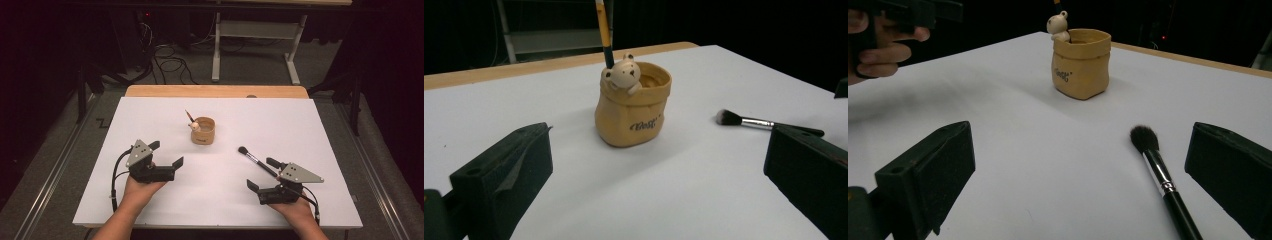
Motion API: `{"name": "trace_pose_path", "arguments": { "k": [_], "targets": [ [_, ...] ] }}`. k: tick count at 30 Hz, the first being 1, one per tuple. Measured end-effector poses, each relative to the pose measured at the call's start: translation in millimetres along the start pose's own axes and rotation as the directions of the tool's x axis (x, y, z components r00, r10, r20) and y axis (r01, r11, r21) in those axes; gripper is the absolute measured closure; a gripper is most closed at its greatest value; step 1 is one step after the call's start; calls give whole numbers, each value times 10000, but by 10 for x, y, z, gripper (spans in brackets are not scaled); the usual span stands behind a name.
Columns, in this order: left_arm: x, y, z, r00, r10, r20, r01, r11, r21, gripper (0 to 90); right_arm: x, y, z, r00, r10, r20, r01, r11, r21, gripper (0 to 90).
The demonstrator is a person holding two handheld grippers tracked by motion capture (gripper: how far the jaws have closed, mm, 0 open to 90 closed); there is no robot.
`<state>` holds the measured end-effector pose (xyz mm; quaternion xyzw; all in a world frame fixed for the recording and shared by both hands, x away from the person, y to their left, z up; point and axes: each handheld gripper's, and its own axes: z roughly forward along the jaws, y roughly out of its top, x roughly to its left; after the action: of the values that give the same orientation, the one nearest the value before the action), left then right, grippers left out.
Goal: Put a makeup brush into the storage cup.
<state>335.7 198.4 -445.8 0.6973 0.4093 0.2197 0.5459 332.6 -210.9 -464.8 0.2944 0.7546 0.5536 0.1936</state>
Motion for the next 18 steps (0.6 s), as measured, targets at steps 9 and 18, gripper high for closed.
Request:
{"name": "trace_pose_path", "arguments": {
  "k": [9,18],
  "targets": [
    [-24,-219,-225,9998,178,16,-178,9994,303,2,-20,10,-63,9996,-3,287,6,9999,-104,4],
    [-4,-348,-276,9998,166,78,-168,9994,309,2,-46,21,-110,9987,-49,506,58,9999,-163,4]
  ]
}}
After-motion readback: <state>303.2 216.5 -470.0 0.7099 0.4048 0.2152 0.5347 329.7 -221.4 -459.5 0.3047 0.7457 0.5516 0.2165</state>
